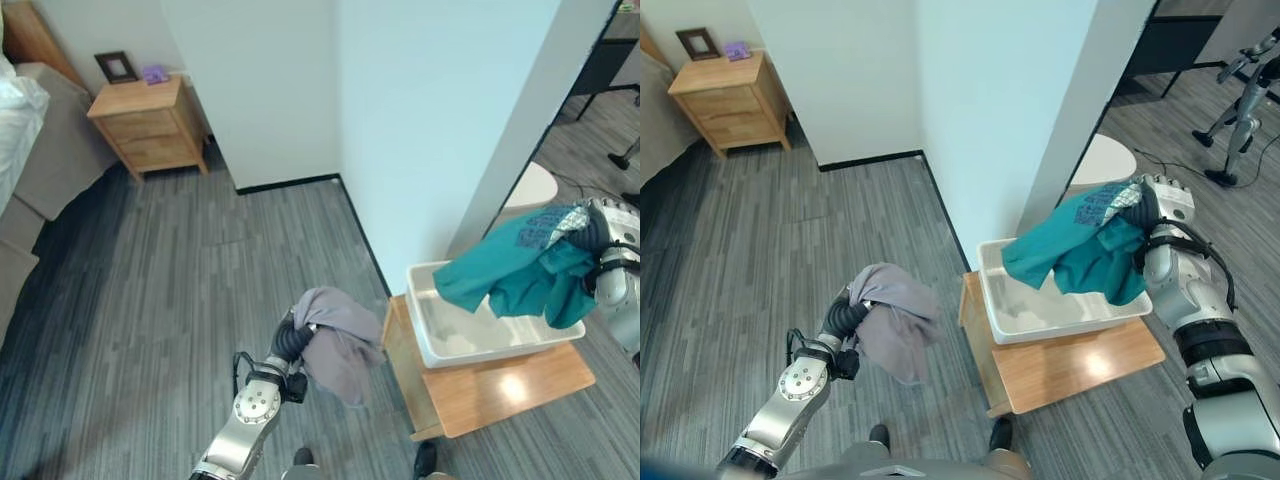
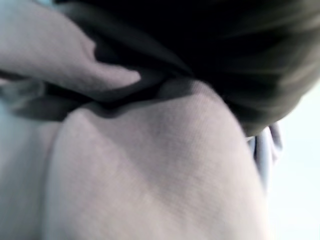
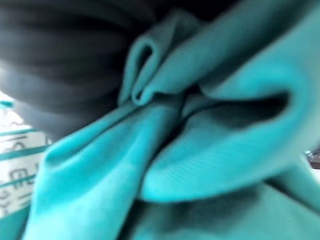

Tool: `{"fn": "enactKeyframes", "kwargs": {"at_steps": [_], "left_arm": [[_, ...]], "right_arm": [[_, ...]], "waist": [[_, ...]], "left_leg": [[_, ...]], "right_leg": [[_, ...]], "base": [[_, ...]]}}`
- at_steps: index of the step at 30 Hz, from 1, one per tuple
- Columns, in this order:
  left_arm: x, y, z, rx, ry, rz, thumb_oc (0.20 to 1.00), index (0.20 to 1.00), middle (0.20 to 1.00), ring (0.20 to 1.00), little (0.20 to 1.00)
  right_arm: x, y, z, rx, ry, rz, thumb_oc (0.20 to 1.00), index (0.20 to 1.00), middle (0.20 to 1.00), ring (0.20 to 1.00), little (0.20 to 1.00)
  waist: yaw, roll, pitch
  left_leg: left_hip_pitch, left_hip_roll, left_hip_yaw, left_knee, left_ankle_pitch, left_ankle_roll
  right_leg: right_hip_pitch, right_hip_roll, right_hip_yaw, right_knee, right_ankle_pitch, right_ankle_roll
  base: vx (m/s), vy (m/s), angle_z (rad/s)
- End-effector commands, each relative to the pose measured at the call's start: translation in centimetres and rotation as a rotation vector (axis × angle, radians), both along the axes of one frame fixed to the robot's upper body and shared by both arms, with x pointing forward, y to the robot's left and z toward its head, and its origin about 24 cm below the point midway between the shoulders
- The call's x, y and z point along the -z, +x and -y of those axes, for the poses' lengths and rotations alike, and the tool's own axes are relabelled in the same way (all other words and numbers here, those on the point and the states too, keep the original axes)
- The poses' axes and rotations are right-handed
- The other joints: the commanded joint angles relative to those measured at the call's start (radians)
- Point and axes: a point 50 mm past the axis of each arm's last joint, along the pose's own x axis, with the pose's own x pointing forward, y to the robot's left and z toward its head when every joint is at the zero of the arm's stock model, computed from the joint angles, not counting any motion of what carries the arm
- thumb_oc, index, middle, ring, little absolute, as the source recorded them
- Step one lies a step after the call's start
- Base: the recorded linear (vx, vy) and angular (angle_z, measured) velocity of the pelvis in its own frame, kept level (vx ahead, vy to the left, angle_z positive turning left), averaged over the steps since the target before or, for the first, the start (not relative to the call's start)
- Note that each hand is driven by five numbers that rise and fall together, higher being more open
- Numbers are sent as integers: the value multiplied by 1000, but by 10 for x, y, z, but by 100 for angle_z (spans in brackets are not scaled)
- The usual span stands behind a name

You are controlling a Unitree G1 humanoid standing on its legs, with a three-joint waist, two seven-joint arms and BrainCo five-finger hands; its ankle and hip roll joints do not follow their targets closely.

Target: Pick up bed clothes into laundry basket.

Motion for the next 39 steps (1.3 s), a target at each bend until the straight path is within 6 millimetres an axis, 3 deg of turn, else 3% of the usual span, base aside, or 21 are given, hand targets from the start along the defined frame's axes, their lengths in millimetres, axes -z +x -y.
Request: {"fn": "enactKeyframes", "kwargs": {"at_steps": [1, 4, 5, 6, 8, 13, 15, 17, 19, 20, 24, 29, 30, 31, 33, 39], "left_arm": [[-47, 18, 23, 102, -106, 232, 200, 200, 200, 200, 200], [-52, 22, 25, 108, -112, 250, 200, 200, 200, 200, 200], [-54, 24, 26, 105, -115, 256, 200, 200, 200, 200, 200], [-55, 25, 28, 106, -118, 263, 200, 200, 200, 200, 200], [-57, 29, 26, 92, -116, 269, 200, 200, 200, 200, 200], [-56, 31, 27, 77, -113, 268, 200, 200, 200, 200, 200], [-55, 31, 27, 76, -106, 266, 200, 200, 200, 200, 200], [-58, 34, 26, 70, -90, 279, 200, 200, 200, 200, 200], [-58, 33, 27, 74, -89, 278, 200, 200, 200, 200, 200], [-66, 40, 29, 68, -70, 315, 200, 200, 200, 200, 200], [-85, 54, 43, 83, -56, 393, 200, 200, 200, 200, 200], [-129, 79, 75, 138, -28, 561, 200, 200, 200, 200, 200], [-129, 79, 76, 140, -28, 561, 200, 200, 200, 200, 200], [-145, 88, 83, 143, 33, 622, 200, 200, 200, 200, 200], [-158, 99, 88, 117, 129, 675, 200, 200, 200, 200, 200], [-173, 132, 79, 7, 357, 703, 200, 200, 200, 200, 200]], "right_arm": [[-60, 20, -9, -12, 7, 219, 200, 200, 200, 200, 200], [-63, 24, -6, 23, 51, 233, 200, 200, 200, 200, 200], [-66, 26, -6, 28, 63, 244, 476, 476, 476, 476, 476], [-66, 28, -7, 37, 73, 252, 1000, 1000, 1000, 1000, 1000], [-73, 29, -8, 37, 53, 260, 1000, 1000, 1000, 1000, 1000], [-68, 28, -14, 10, 41, 250, 1000, 1000, 1000, 1000, 1000], [-66, 25, -13, 7, 45, 252, 1000, 1000, 1000, 1000, 1000], [-70, 15, -14, -30, 36, 286, 1000, 1000, 1000, 1000, 1000], [-69, 13, -13, -26, 37, 284, 1000, 1000, 1000, 1000, 1000], [-90, -1, -16, -77, 36, 380, 1000, 1000, 1000, 1000, 1000], [-82, -14, -29, -150, 85, 415, 1000, 1000, 1000, 1000, 1000], [-50, -33, -42, -252, 145, 333, 1000, 1000, 1000, 1000, 1000], [-50, -33, -41, -250, 145, 333, 1000, 1000, 1000, 1000, 1000], [-20, -39, -45, -266, 131, 210, 1000, 1000, 1000, 1000, 1000], [17, -49, -44, -252, 175, 82, 1000, 1000, 1000, 1000, 1000], [72, -73, -44, -213, 379, -63, 1000, 1000, 1000, 1000, 1000]], "waist": [[22, -9, 51], [33, 1, 81], [35, 3, 86], [37, 7, 94], [35, 9, 101], [16, 12, 82], [10, 11, 75], [-22, 4, 48], [-18, 3, 49], [-66, 0, 28], [-117, -1, 1], [-191, 6, -14], [-188, 6, -13], [-225, 13, -11], [-253, 22, -5], [-327, 43, 5]], "left_leg": [[-93, 26, -17, 6, -20, -17], [-128, 28, -29, 6, -7, -20], [-139, 29, -32, 6, -4, -21], [-149, 28, -37, 6, -2, -21], [-159, 28, -38, 6, 2, -22], [-128, 26, -26, 6, -11, -19], [-116, 25, -22, 6, -17, -18], [-82, 21, -10, 6, -33, -14], [-79, 21, -9, 6, -34, -14], [-40, 17, 5, 6, -62, -10], [-9, 11, 46, 6, -77, 1], [37, -1, 112, 6, -99, 15], [38, -2, 114, 6, -100, 16], [59, -4, 137, 6, -115, 19], [78, -10, 164, 6, -124, 22], [99, -17, 222, 6, -127, 22]], "right_leg": [[58, -43, -85, 15, -159, 65], [29, -42, -92, 15, -158, 62], [20, -42, -94, 15, -158, 61], [14, -41, -94, 15, -158, 59], [8, -41, -95, 15, -160, 58], [33, -41, -89, 15, -168, 57], [42, -43, -85, 15, -170, 59], [64, -46, -74, 15, -171, 62], [66, -47, -74, 15, -172, 62], [83, -52, -56, 15, -174, 71], [66, -60, -20, 15, -157, 77], [43, -73, 42, 15, -130, 90], [43, -74, 44, 15, -130, 90], [40, -77, 54, 15, -129, 98], [33, -82, 72, 15, -119, 105], [9, -86, 98, 15, -100, 116]], "base": [[-125, -14, 10], [-102, -4, 13], [-122, -2, 12], [-53, -4, 7], [-52, 8, 15], [17, 30, 2], [38, 24, -6], [70, 40, -3], [50, 35, -5], [53, 70, -13], [5, 46, -41], [-12, 30, -43], [19, 37, -51], [2, 29, -44], [18, 43, -41], [20, 26, -39]]}}
